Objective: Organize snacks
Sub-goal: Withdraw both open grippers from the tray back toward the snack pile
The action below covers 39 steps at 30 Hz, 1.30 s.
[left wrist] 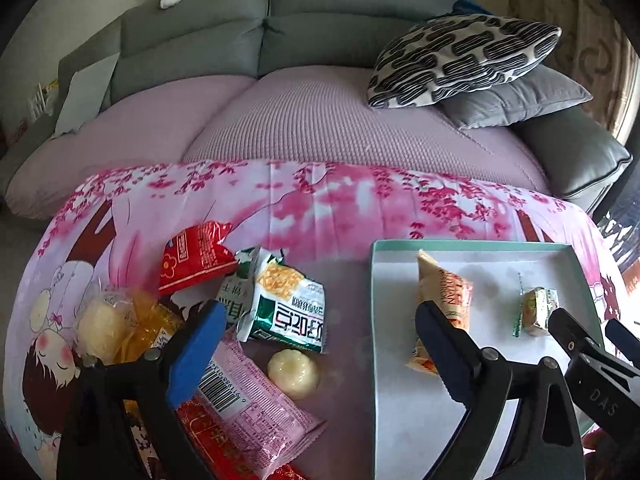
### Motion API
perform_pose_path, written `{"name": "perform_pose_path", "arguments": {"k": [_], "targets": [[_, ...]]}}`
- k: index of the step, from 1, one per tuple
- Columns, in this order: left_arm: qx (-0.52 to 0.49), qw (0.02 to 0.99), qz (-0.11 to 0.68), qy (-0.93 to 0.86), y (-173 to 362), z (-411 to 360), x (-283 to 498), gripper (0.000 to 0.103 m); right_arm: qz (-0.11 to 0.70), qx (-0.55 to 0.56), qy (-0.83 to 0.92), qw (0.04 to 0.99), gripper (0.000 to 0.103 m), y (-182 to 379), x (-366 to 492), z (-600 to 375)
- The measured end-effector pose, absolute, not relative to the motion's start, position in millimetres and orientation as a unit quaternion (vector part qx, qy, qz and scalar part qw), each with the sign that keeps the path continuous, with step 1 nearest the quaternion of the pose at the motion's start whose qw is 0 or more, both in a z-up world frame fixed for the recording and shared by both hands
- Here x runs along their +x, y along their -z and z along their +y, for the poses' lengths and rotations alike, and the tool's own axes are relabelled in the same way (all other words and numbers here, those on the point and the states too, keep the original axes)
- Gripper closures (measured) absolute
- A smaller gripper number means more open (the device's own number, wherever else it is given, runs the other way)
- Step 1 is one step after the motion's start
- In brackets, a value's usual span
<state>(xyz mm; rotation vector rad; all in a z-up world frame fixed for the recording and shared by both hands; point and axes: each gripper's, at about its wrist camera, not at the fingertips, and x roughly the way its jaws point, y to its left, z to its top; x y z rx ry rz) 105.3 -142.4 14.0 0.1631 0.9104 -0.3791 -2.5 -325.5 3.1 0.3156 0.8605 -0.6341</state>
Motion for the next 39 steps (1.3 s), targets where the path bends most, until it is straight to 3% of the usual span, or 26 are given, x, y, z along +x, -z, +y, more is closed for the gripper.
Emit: {"name": "perform_pose_path", "arguments": {"k": [6,30,39], "targets": [[0.074,0.876,0.442,0.176,-12.5,-139.2,107.1,0.001,0.418,0.147,0.292,0.848,0.000,1.1,1.3,-322.4],[0.049,0.886,0.431,0.164,-15.9,-73.4,68.2,0.000,0.434,0.178,0.241,0.849,0.000,16.1,-26.5,-280.5],[0.008,0.894,0.428,0.131,-12.4,-27.0,59.5,0.000,0.400,0.176,0.203,0.876,0.000,-2.9,-35.5,-251.6]]}}
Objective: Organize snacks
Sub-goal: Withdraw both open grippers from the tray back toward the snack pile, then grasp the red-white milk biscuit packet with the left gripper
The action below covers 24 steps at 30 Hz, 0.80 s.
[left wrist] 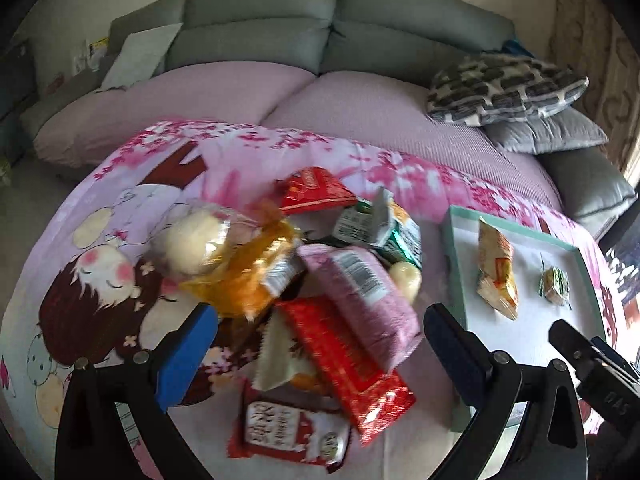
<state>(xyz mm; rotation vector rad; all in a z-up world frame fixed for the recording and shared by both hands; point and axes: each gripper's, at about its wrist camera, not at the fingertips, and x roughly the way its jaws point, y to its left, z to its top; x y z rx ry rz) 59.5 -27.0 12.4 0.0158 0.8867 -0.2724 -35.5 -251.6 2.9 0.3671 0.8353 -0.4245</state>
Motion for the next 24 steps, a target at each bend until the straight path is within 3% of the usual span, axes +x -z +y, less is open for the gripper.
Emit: {"name": "perform_pose_path", "arguments": {"k": [17,24], "targets": [[0.031,0.940,0.328,0.093,-26.5,6.3,46.0,0.000,0.369,0.167,0.133,0.905,0.000,-12.9,-21.5,-203.3],[-0.017,0.931,0.352,0.096,-24.4,39.2,55.3,0.000,0.382,0.172,0.104,0.902,0.000,-5.2,-12.9,-191.4]]}}
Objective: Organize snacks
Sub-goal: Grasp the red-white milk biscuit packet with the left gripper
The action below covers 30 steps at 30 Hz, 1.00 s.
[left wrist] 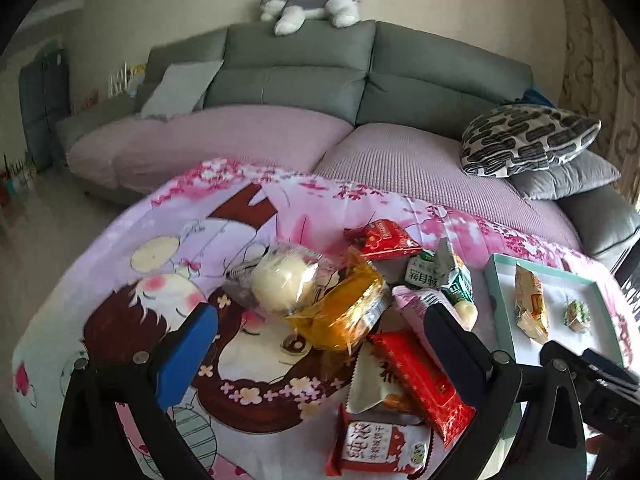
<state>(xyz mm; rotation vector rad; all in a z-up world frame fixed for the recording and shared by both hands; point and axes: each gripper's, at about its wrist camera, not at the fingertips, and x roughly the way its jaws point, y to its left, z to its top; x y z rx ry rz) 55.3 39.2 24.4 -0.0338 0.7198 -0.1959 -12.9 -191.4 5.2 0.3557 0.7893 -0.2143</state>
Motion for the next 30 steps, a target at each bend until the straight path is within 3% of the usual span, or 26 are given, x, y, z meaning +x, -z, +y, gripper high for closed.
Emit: {"name": "perform_pose_path", "arguments": {"k": [6,30], "targets": [[-0.057,0.920,0.371,0.112,-20.4,63.3,62.2,0.000,0.396,0.159,0.089,0.900,0.000,2.3,-4.2,-174.8],[0.005,0.874,0.461,0.152,20.3,45.8,40.4,0.001,0.433,0.113,0.103,0.888,0.000,15.8,-17.5,-147.2]]}}
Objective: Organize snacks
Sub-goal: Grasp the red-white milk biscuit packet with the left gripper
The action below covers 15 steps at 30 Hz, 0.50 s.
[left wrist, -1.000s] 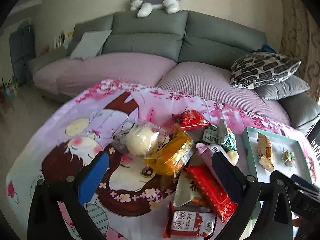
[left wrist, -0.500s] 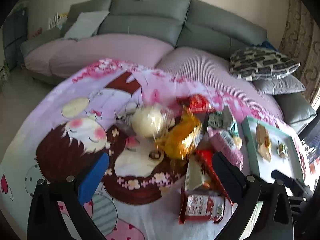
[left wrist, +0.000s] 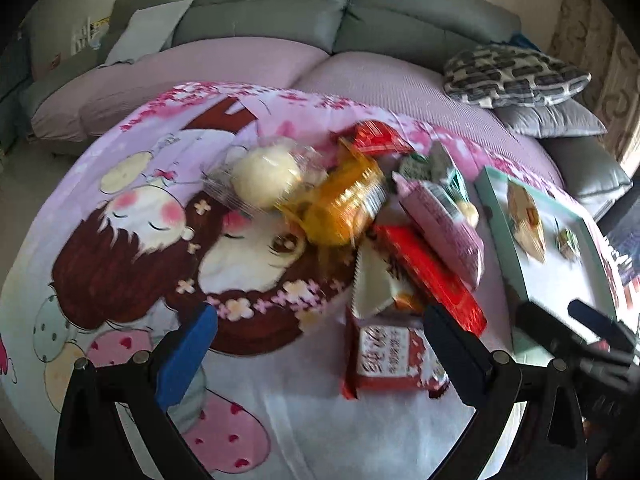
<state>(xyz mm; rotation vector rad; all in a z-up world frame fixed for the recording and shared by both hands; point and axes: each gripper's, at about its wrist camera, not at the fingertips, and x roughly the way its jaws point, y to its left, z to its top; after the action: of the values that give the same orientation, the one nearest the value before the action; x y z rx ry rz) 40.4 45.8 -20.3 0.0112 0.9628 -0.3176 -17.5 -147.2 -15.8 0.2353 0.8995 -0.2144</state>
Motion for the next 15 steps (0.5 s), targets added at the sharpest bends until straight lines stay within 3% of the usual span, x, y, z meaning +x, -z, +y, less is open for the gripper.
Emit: {"name": "perform_pose_path", "arguments": {"k": [15], "targets": [[0.046,0.840,0.498,0.210,43.3,4.6,27.9,0.001,0.430,0.137,0.137,0.882,0.000,16.9,-24.4,-177.1]]}}
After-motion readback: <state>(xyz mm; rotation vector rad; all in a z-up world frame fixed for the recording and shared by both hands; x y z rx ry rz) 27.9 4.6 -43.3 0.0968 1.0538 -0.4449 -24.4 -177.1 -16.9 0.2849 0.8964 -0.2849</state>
